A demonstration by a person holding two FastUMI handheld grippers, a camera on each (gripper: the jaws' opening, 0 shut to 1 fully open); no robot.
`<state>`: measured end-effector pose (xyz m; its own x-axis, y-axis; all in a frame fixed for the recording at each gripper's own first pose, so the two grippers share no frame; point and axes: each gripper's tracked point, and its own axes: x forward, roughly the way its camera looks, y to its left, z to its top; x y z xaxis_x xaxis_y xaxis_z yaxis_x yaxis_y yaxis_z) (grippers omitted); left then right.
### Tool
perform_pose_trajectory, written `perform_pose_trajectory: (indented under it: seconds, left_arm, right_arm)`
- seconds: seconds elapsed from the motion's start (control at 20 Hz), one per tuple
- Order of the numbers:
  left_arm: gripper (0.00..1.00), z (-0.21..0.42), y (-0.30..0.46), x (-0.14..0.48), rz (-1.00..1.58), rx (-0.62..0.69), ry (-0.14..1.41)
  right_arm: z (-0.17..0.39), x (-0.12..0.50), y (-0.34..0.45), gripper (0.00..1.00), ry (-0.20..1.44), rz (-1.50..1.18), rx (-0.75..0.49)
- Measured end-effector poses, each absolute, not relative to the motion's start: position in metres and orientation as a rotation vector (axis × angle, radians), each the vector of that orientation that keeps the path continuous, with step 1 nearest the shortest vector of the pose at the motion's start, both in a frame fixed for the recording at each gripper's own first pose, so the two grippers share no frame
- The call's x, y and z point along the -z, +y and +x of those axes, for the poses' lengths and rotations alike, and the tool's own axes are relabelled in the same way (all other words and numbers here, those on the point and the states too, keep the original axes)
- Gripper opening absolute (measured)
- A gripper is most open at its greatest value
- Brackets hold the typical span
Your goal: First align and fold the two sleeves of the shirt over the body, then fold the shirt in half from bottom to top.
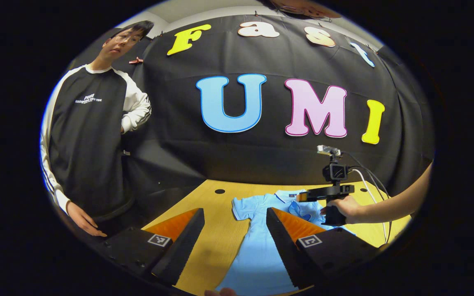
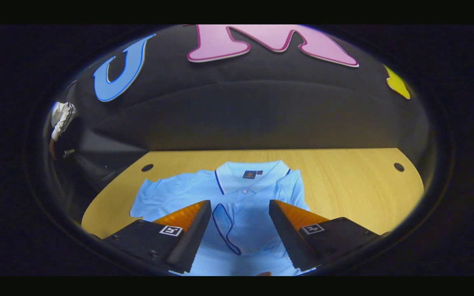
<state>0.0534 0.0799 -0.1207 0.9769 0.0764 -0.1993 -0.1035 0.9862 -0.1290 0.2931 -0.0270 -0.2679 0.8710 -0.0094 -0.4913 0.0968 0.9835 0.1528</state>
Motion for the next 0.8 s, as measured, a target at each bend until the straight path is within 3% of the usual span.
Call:
perform_pose_trajectory:
  seconds: [0.05, 0.1, 0.25, 0.3, 0.55, 0.7, 0.8]
  left_arm:
    - [0.96, 0.058, 0.08, 0.119, -0.14, -0.087, 0.189]
    - [0.96, 0.064, 0.079, 0.118, -0.14, -0.083, 0.186]
    - [0.97, 0.083, 0.079, 0.116, -0.138, -0.068, 0.178]
    - [0.97, 0.091, 0.079, 0.115, -0.138, -0.066, 0.176]
    - [0.97, 0.12, 0.07, 0.115, -0.131, -0.05, 0.155]
    - [0.96, 0.149, 0.05, 0.155, -0.114, 0.037, 0.251]
    - [0.96, 0.17, 0.035, 0.196, -0.149, 0.115, 0.411]
  right_arm:
    - [0.286, 0.253, -0.032, 0.82, 0.481, 0.154, 0.051]
    - [0.278, 0.238, -0.036, 0.93, 0.45, 0.141, 0.046]
    - [0.235, 0.196, -0.048, 0.85, 0.376, 0.116, 0.037]
    - [0.219, 0.18, -0.051, 0.94, 0.342, 0.113, 0.042]
    - [0.132, 0.106, -0.052, 0.96, 0.197, 0.123, 0.088]
    - [0.084, 0.078, -0.051, 0.96, 0.124, 0.051, 0.13]
    - [0.058, 0.076, -0.046, 0.96, 0.127, -0.003, 0.124]
